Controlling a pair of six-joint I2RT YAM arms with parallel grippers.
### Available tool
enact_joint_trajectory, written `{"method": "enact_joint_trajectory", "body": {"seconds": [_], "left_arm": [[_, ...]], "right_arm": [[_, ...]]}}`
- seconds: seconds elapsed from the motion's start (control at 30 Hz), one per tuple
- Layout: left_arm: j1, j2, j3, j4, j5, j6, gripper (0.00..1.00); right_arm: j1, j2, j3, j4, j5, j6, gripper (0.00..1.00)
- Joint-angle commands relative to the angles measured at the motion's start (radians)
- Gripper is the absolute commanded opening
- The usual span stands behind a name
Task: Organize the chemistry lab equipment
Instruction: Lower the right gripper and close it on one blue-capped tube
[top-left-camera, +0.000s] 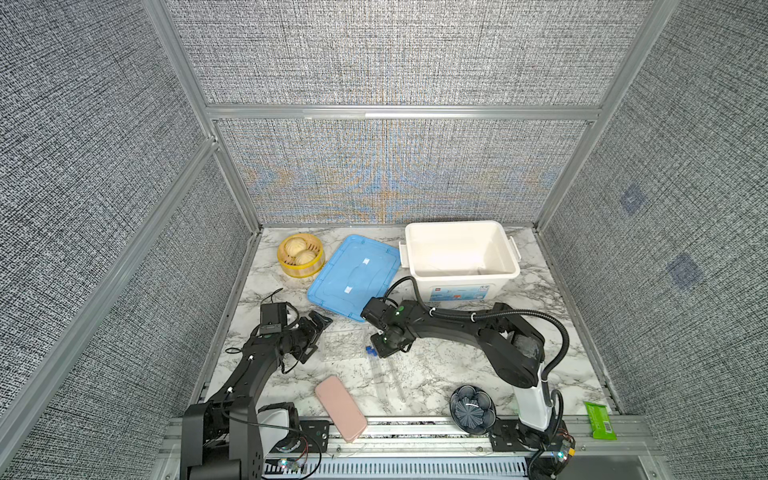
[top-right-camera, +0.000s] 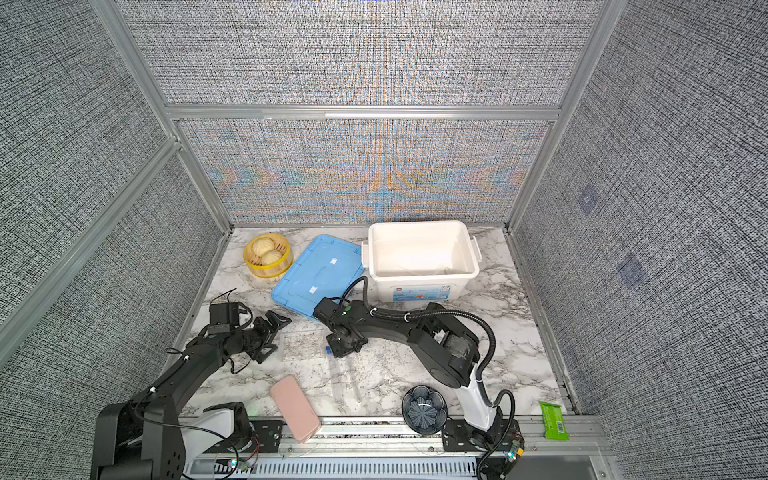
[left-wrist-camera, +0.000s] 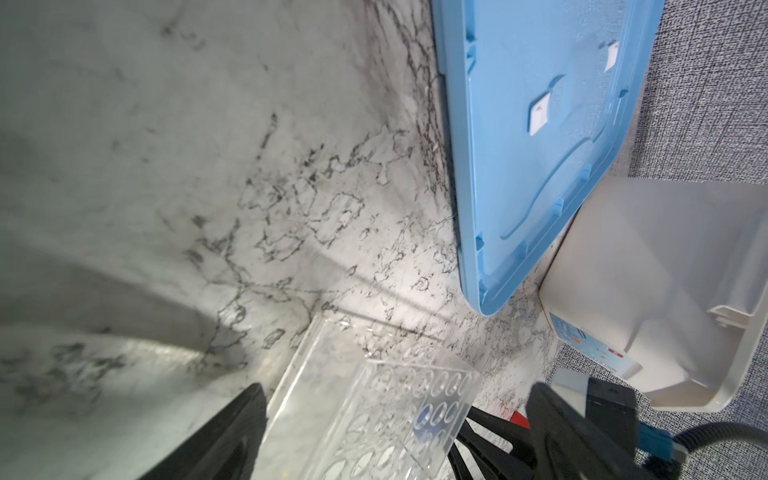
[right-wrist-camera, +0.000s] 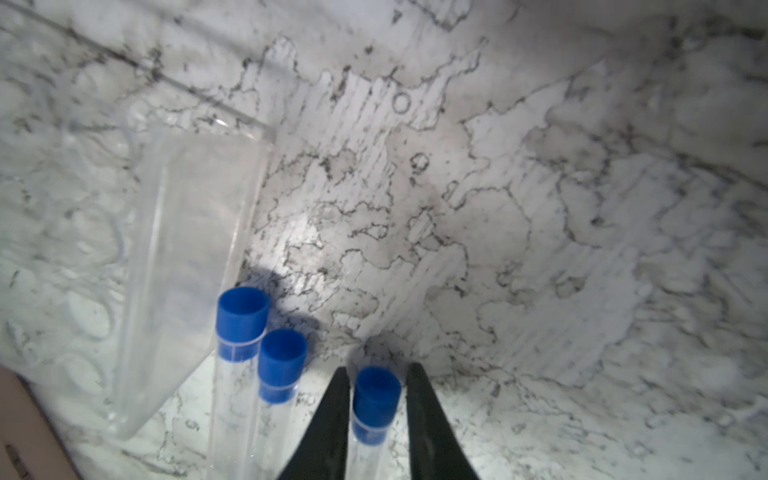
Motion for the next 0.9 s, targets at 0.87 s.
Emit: {"method": "enact_joint_trajectory", "body": {"seconds": [0.87], "left_arm": [[0.001,0.032,0.019,0.020,0.019,0.025,0.99]], "right_arm": [[-0.013,0.050,0.082,-0.166,0.019,0.093,0.22]]}}
